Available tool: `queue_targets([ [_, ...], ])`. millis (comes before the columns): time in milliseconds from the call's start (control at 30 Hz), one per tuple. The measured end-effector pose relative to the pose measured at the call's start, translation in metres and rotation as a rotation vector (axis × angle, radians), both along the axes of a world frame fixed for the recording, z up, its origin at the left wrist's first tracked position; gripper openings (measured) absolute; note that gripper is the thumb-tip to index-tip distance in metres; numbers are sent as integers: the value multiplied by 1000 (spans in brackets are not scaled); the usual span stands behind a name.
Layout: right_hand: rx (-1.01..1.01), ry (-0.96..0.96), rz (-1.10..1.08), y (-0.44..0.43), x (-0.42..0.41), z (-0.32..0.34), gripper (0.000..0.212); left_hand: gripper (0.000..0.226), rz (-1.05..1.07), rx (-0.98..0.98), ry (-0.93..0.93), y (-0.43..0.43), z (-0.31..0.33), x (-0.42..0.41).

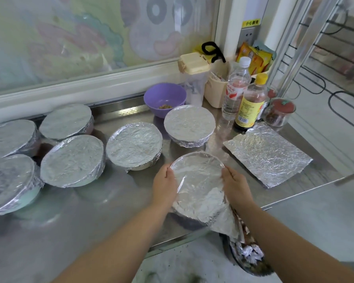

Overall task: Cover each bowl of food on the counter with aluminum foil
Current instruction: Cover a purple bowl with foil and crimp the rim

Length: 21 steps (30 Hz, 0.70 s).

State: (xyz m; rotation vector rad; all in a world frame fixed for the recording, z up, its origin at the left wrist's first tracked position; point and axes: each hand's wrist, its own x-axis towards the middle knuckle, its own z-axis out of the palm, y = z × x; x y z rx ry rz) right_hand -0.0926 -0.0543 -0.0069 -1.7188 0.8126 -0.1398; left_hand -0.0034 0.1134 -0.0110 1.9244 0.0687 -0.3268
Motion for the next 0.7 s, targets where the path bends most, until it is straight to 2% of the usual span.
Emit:
queue_targets([
  [67,-113,41,123,-14,7,8,29,29,24,-6,-7,4,2,-7],
  [133,-342,55,192,-21,15,19,38,26,-20,76,-106,11,2,-9],
  [200,-597,50,306,-14,20,29,47,37,-167,250,-355,12,9,-3],
  [267,-767,118,478,5,21,31,56,40,-404,385,-641,3,19,7],
  [333,-827,211,560,19,20,22,66,46,-677,514,-772,-9,23,18],
  [400,-883,265,575,22,17,12,76,51,-868,633,-770,-14,14,29],
  [467,-954,285,589,20,15,9,79,53,-905,708,-800,-13,5,32],
  [533,-972,285,589,20,15,7,75,56,-882,723,-851,-12,3,31],
  [700,-940,250,582,21,17,8,79,55,-866,743,-879,-10,2,30],
])
